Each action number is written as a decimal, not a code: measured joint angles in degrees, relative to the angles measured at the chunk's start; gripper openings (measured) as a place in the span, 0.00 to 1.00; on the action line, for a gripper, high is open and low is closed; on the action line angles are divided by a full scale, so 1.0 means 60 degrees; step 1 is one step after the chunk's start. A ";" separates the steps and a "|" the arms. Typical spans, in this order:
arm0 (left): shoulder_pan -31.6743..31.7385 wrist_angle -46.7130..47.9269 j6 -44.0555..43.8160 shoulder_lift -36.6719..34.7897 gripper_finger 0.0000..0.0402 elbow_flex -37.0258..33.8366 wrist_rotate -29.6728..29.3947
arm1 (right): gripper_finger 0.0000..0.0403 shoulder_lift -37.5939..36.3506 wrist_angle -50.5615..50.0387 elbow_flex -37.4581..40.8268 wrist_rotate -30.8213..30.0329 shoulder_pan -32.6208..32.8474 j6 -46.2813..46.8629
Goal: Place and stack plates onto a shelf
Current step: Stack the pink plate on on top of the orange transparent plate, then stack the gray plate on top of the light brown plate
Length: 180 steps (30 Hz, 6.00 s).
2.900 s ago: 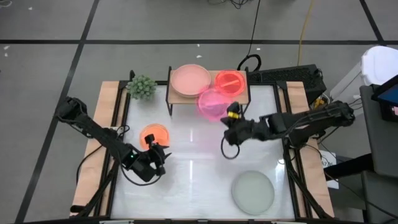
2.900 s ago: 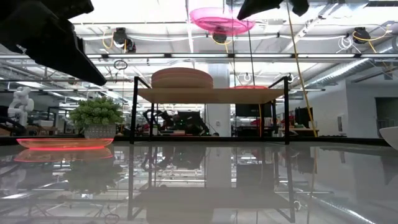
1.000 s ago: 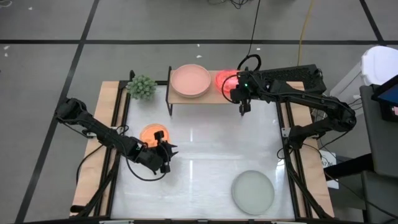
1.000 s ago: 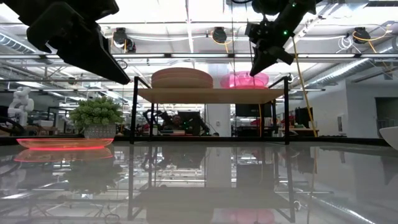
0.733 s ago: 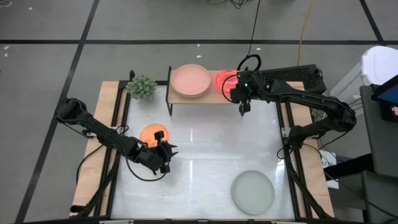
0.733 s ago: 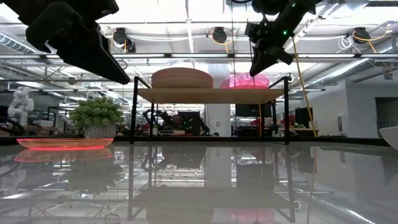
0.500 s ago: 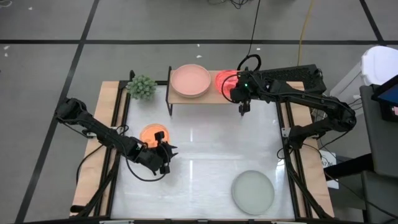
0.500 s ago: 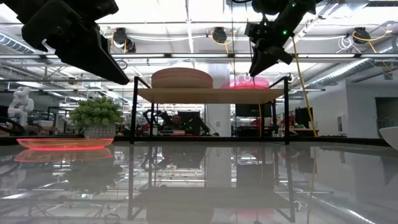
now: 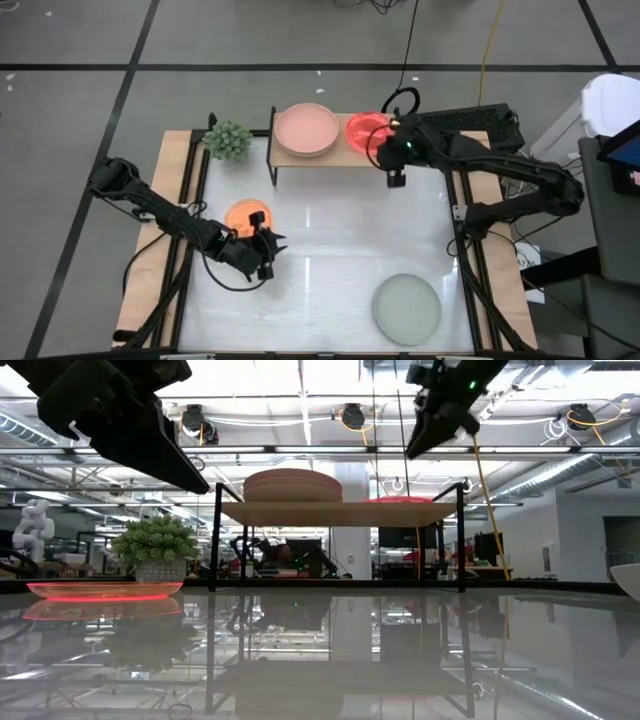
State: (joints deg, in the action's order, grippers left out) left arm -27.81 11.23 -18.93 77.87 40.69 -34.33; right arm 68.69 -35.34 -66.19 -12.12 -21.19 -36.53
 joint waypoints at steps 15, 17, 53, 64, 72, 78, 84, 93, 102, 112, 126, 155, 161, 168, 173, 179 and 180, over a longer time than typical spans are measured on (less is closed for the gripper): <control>-0.0076 -0.0923 0.0633 0.0000 0.30 0.0000 0.0004 | 0.25 -0.0708 -0.1563 0.0000 -0.0972 0.4126 0.3730; -0.0136 -0.0923 0.0587 0.0000 0.30 0.0000 0.0004 | 0.25 -0.0708 -0.1731 0.0000 -0.0970 0.4751 0.4251; -0.1166 -0.1966 -0.0168 0.0000 0.30 0.0000 -0.0004 | 0.25 0.1392 -0.2520 0.0000 0.1261 1.0370 1.1346; -0.1274 -0.2147 -0.0425 0.0166 0.30 0.0000 -0.0017 | 0.25 0.2232 -0.2345 0.0201 0.1310 1.1107 1.2062; -0.1271 -0.2520 -0.0471 0.0619 0.30 0.0000 -0.0026 | 0.25 0.2411 -0.0939 0.1337 0.2296 1.1344 1.3079; -0.1271 -0.2632 -0.0569 0.0742 0.30 0.0000 -0.0027 | 0.22 0.2406 0.0448 0.1708 0.2543 1.1992 1.4032; -0.1196 -0.2644 -0.0480 0.0739 0.30 0.0000 -0.0031 | 0.22 0.2575 0.0696 0.1731 0.2024 1.2909 1.4949; -0.0937 -0.2639 -0.0467 0.0739 0.30 0.0000 -0.0036 | 0.27 0.3231 0.1886 0.1738 0.1690 1.3714 1.5758; -0.0867 -0.2636 -0.0518 0.0736 0.30 0.0000 -0.0040 | 0.30 0.3790 0.1862 0.1738 0.1570 1.4254 1.5843; -0.0867 -0.2635 -0.0541 0.0736 0.30 0.0000 -0.0039 | 0.16 0.4257 0.1739 0.1719 0.1523 1.4324 1.4729; -0.0762 -0.2678 -0.0531 0.0732 0.30 0.0000 -0.0047 | 0.00 0.3597 -0.0265 0.0911 0.0621 1.4098 1.3158; 0.0561 -0.4585 0.7075 0.0729 0.60 0.0322 0.1611 | 0.00 0.3485 -0.1784 -0.0237 0.0033 0.9216 0.5979; 0.1013 -0.3208 0.8256 0.0729 0.45 0.1090 0.2766 | 0.00 0.3485 -0.0867 -0.0237 0.0645 0.8634 0.5213; 0.1102 -0.2677 0.9670 0.0958 0.42 0.1235 0.3721 | 0.00 0.3485 -0.0272 -0.0237 0.1000 0.8200 0.4524; 0.1127 -0.2563 0.9924 0.1145 0.46 0.1238 0.3579 | 0.00 0.3485 0.0166 -0.0240 0.1156 0.7961 0.4433; 0.1188 -0.2537 1.0684 0.1449 0.56 0.1235 0.3468 | 0.00 0.3485 0.0610 -0.0240 0.1775 0.7718 0.4146; 0.1191 -0.2456 1.0835 0.1519 0.57 0.1235 0.3468 | 0.00 0.3485 0.0655 -0.0240 0.1845 0.7671 0.4149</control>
State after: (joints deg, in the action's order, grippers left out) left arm -20.67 -3.51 46.08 86.98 48.10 -13.52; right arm 89.60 -31.41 -67.64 -1.05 24.83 -11.64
